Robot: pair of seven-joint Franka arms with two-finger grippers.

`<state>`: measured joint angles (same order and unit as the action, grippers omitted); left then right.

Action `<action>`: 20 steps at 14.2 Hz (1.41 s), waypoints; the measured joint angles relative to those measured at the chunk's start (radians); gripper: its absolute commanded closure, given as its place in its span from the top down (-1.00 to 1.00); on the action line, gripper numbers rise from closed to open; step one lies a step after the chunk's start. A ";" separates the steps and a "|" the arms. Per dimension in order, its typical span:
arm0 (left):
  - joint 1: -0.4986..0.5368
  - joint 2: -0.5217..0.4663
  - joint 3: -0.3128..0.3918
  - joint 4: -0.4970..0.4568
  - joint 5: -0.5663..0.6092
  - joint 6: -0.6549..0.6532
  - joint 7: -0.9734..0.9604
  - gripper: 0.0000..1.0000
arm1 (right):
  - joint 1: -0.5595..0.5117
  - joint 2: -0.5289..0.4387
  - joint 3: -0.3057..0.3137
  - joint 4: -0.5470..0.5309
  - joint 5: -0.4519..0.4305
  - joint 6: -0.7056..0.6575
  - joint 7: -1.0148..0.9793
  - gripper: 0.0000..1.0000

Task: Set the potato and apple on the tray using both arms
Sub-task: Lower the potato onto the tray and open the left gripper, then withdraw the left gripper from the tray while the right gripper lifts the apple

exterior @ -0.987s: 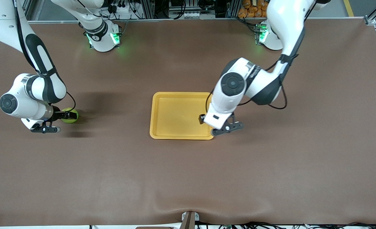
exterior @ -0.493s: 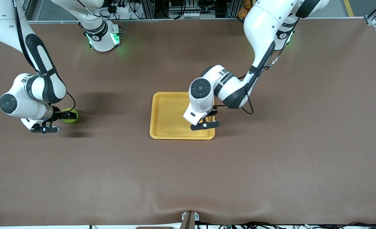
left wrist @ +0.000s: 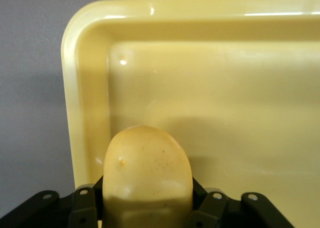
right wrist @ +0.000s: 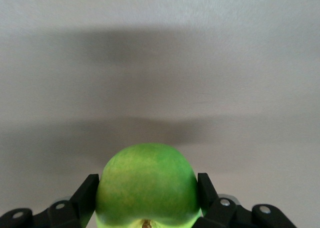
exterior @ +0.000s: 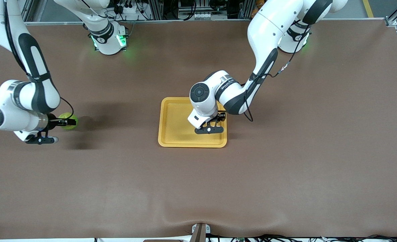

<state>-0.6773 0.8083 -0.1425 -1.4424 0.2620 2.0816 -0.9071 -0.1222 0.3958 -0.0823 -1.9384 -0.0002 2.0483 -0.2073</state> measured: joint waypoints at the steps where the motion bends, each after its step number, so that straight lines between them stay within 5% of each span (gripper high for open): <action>1: 0.000 0.006 0.000 0.000 0.015 0.000 0.000 -0.73 | 0.002 0.000 0.002 0.024 0.000 -0.029 0.000 -1.00; 2: 0.000 0.011 0.000 0.000 0.027 -0.001 0.000 -0.17 | 0.004 0.000 0.004 0.043 0.000 -0.052 0.000 -1.00; 3: -0.001 0.015 0.000 0.000 0.031 -0.002 0.000 0.63 | 0.008 0.000 0.006 0.056 0.000 -0.073 0.000 -1.00; 4: -0.001 0.017 0.000 0.000 0.031 -0.002 0.000 1.00 | 0.012 0.000 0.007 0.066 0.000 -0.088 0.000 -1.00; 13: -0.009 0.003 0.006 0.030 0.033 -0.017 -0.059 1.00 | 0.030 0.000 0.009 0.102 0.000 -0.134 0.000 -1.00; 17: 0.038 -0.109 0.014 0.057 0.035 -0.083 -0.035 1.00 | 0.051 -0.001 0.010 0.131 0.000 -0.188 0.015 -1.00; 20: 0.168 -0.208 0.017 0.058 0.035 -0.105 0.045 1.00 | 0.093 -0.003 0.011 0.171 0.001 -0.251 0.087 -1.00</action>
<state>-0.5096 0.6002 -0.1258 -1.3846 0.2971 1.9769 -0.8625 -0.0294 0.3932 -0.0710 -1.7671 0.0010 1.7969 -0.1198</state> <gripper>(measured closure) 0.000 0.159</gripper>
